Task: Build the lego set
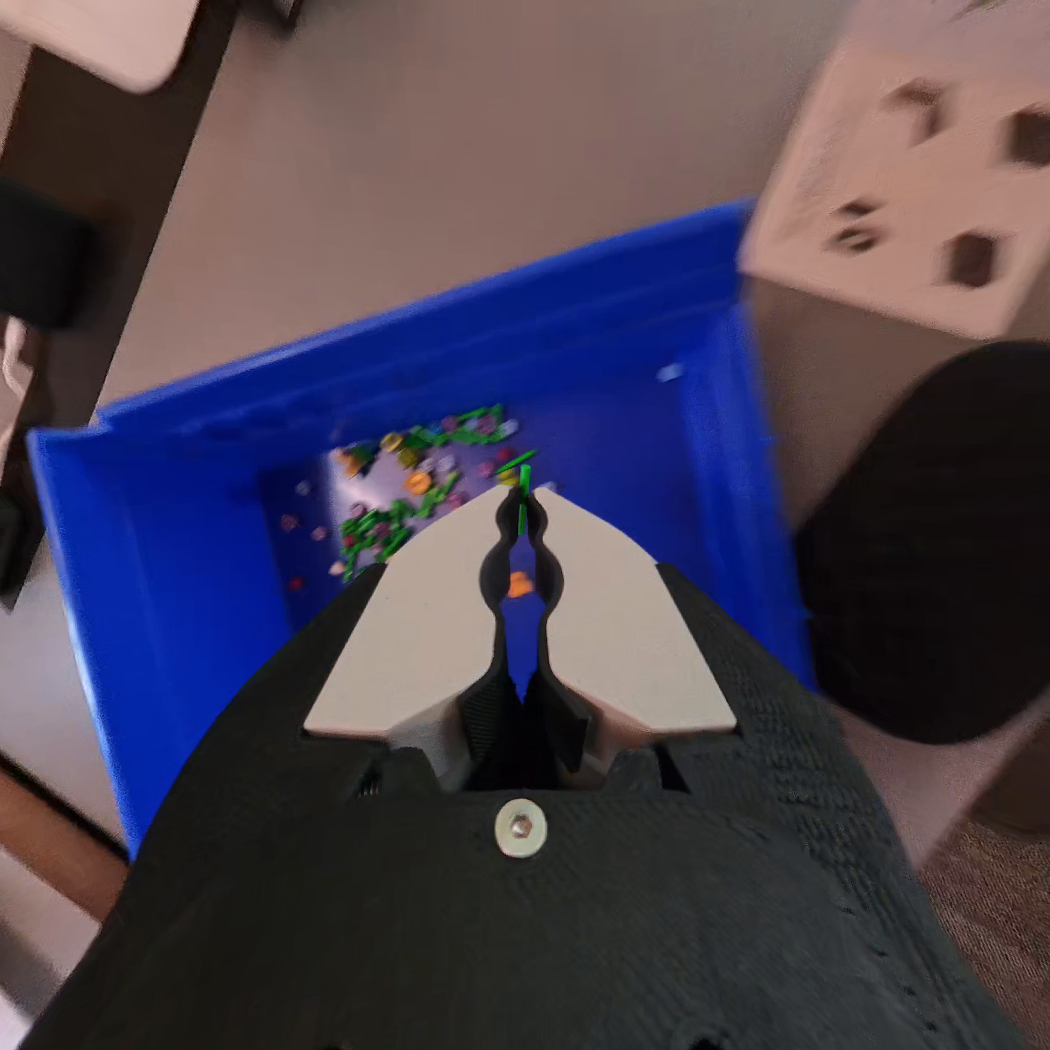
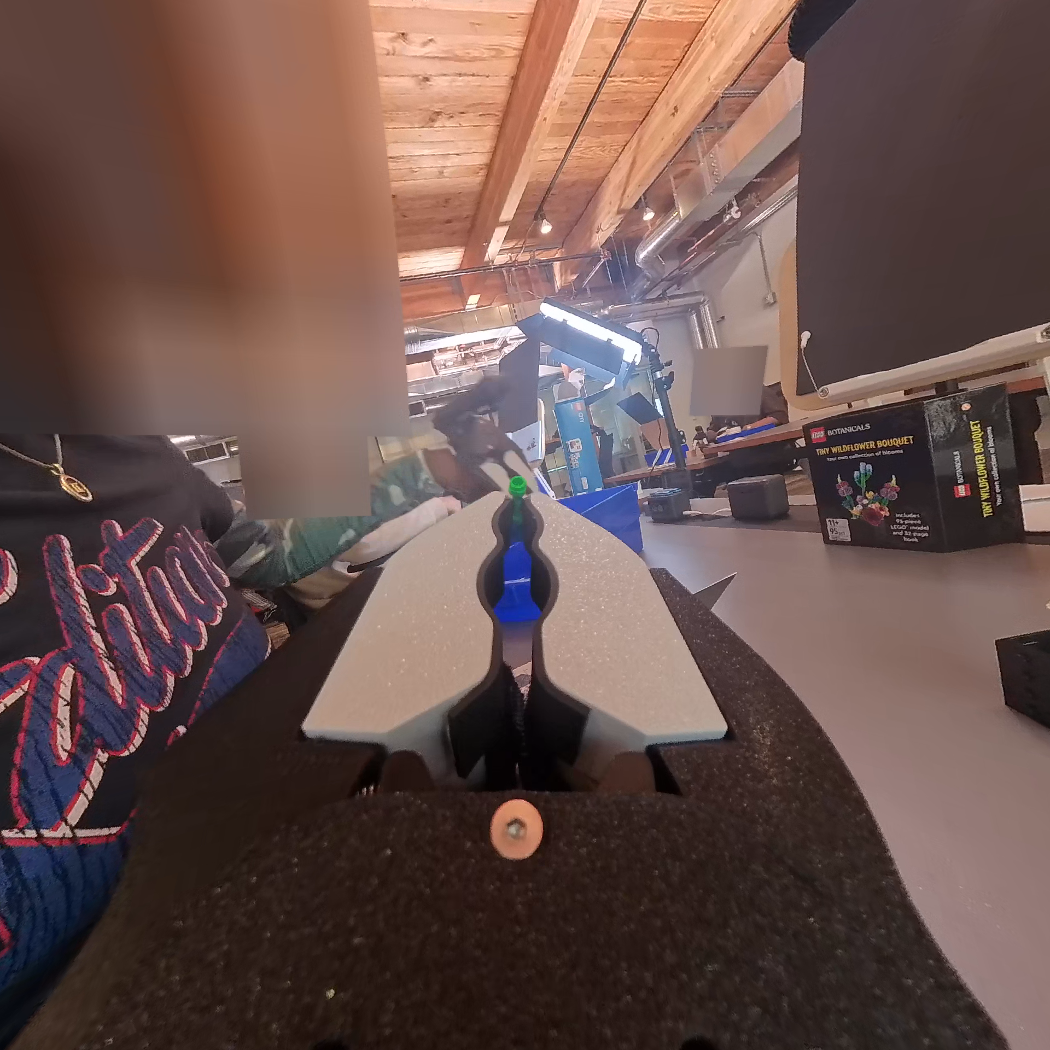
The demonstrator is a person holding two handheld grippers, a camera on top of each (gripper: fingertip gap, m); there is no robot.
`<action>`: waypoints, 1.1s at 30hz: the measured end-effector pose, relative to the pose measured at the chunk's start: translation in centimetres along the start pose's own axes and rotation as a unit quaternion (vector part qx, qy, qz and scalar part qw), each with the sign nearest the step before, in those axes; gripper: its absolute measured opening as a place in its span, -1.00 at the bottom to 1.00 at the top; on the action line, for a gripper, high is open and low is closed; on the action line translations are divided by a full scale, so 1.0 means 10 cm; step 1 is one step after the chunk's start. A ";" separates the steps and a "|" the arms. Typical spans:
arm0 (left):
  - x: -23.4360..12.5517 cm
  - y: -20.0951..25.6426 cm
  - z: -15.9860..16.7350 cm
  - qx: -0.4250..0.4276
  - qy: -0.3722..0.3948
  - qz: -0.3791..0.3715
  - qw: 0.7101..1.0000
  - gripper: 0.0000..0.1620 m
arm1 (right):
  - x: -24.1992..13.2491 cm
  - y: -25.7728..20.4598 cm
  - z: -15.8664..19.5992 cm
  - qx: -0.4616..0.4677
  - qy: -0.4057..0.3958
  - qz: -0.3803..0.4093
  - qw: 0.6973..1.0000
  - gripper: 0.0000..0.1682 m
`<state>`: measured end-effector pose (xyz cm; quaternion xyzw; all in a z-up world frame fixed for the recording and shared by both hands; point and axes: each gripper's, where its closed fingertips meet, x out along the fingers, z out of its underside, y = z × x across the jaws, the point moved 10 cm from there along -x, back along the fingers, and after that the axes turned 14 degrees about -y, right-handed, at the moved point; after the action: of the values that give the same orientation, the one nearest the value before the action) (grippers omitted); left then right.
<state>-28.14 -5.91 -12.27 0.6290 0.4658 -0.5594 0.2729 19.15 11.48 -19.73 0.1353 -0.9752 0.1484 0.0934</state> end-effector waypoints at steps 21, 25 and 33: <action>0.51 1.95 -0.04 0.111 -0.113 0.079 0.984 -0.95 | 0.02 -0.01 0.01 -0.005 -0.007 -0.002 1.000 -0.97; 0.52 1.92 0.02 0.086 -0.080 0.093 0.989 -0.96 | 0.02 -0.01 0.01 -0.005 -0.010 -0.005 1.000 -0.97; 0.49 1.88 0.09 0.045 -0.034 0.116 0.992 -0.96 | 0.03 -0.02 0.01 -0.011 -0.013 -0.003 1.000 -0.97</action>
<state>-12.15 -13.16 -20.55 0.6706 0.3549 -0.5655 0.3233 18.94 11.21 -19.68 0.1395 -0.9774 0.1355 0.0832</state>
